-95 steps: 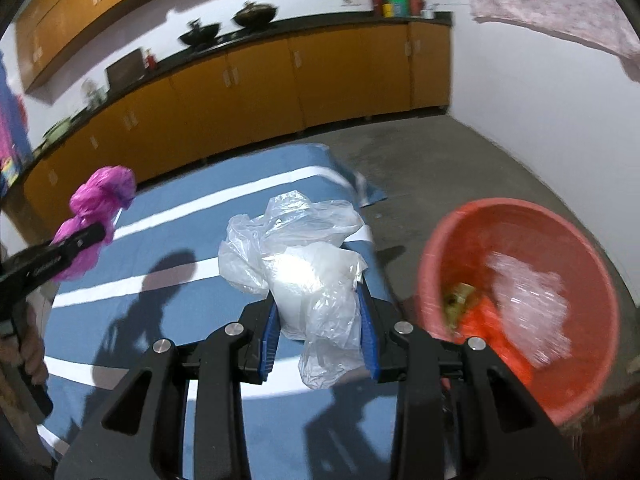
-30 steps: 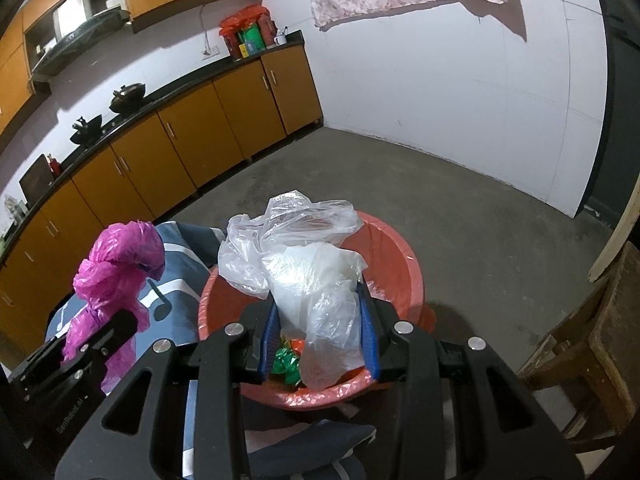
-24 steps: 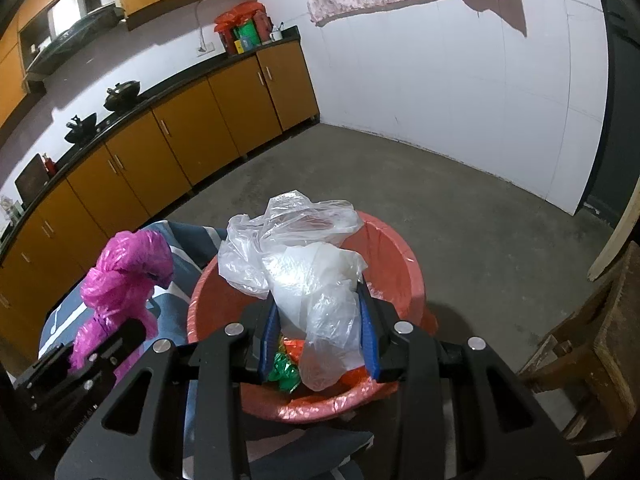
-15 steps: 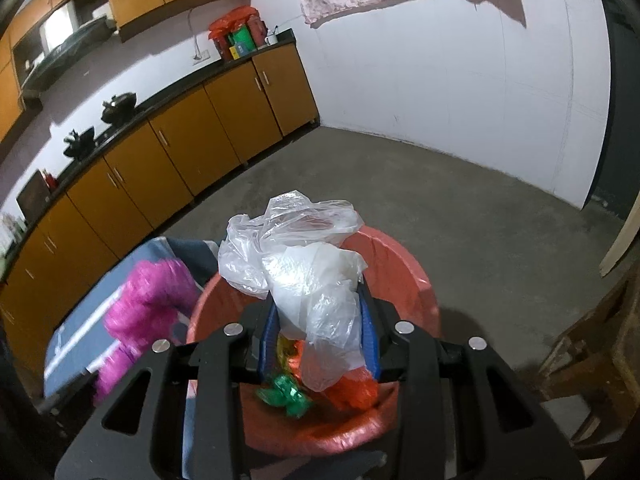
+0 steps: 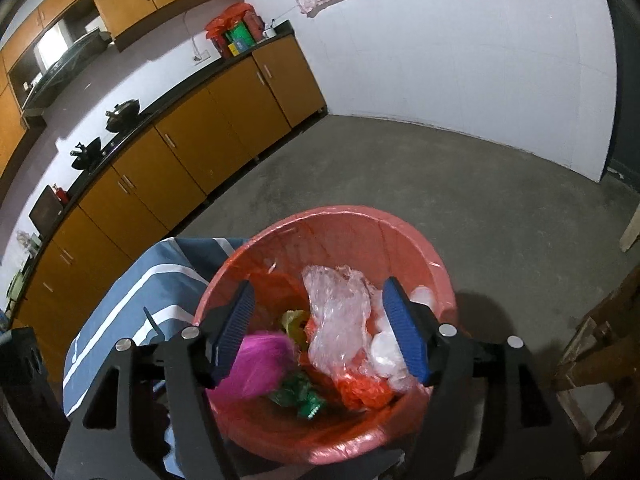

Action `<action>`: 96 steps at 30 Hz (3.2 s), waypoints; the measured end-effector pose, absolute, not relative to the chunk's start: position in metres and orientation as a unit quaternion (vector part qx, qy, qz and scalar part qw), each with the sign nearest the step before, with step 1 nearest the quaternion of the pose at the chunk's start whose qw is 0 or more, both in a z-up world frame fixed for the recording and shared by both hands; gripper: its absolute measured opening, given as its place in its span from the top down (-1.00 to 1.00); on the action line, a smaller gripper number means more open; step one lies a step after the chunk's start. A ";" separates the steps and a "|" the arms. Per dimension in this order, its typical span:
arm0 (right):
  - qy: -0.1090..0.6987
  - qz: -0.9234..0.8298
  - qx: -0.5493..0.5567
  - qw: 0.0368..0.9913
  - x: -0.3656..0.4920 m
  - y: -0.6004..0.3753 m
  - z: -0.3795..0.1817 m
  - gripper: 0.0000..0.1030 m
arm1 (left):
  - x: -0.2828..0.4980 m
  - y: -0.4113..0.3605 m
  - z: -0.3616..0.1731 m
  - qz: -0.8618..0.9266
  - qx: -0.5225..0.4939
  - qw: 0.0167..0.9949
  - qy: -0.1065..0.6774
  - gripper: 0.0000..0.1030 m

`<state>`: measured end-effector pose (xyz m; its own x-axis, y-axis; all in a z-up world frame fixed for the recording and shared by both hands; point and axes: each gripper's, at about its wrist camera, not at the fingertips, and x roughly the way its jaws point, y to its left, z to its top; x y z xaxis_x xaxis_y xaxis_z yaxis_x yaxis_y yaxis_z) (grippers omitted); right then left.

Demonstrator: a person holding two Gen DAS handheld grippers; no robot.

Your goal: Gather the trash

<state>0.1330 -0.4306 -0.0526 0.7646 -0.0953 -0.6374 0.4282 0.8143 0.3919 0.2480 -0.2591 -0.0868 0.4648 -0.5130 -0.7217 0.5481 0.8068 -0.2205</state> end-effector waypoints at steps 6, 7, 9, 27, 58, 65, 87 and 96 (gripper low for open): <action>0.282 -0.177 0.224 0.916 0.094 -0.412 -0.032 -0.46 | 0.236 -0.224 -0.070 -0.288 0.001 0.872 0.396 -0.43; 0.272 -0.184 0.204 0.922 0.086 -0.404 -0.026 -0.55 | 0.230 -0.216 -0.065 -0.282 0.000 0.878 0.387 -0.52; 0.245 -0.200 0.167 0.934 0.068 -0.387 -0.014 -0.73 | 0.217 -0.200 -0.056 -0.273 0.000 0.889 0.367 -0.64; 0.153 -0.179 0.045 0.971 -0.051 -0.255 0.025 -0.97 | 0.034 -0.031 0.015 -0.101 0.022 0.973 0.206 -0.92; 0.161 -0.165 -0.010 0.973 -0.089 -0.186 0.007 -0.97 | -0.034 0.021 -0.007 -0.038 0.015 0.978 0.206 -0.92; 0.175 -0.163 0.004 0.971 -0.088 -0.190 0.002 -0.97 | -0.035 0.017 -0.008 -0.045 0.017 0.977 0.206 -0.92; 0.190 -0.165 0.014 0.968 -0.084 -0.195 -0.002 -0.97 | -0.035 0.012 -0.012 -0.052 0.016 0.975 0.215 -0.92; 0.192 -0.166 0.017 0.967 -0.083 -0.196 -0.004 -0.97 | -0.034 0.013 -0.012 -0.052 0.016 0.975 0.216 -0.92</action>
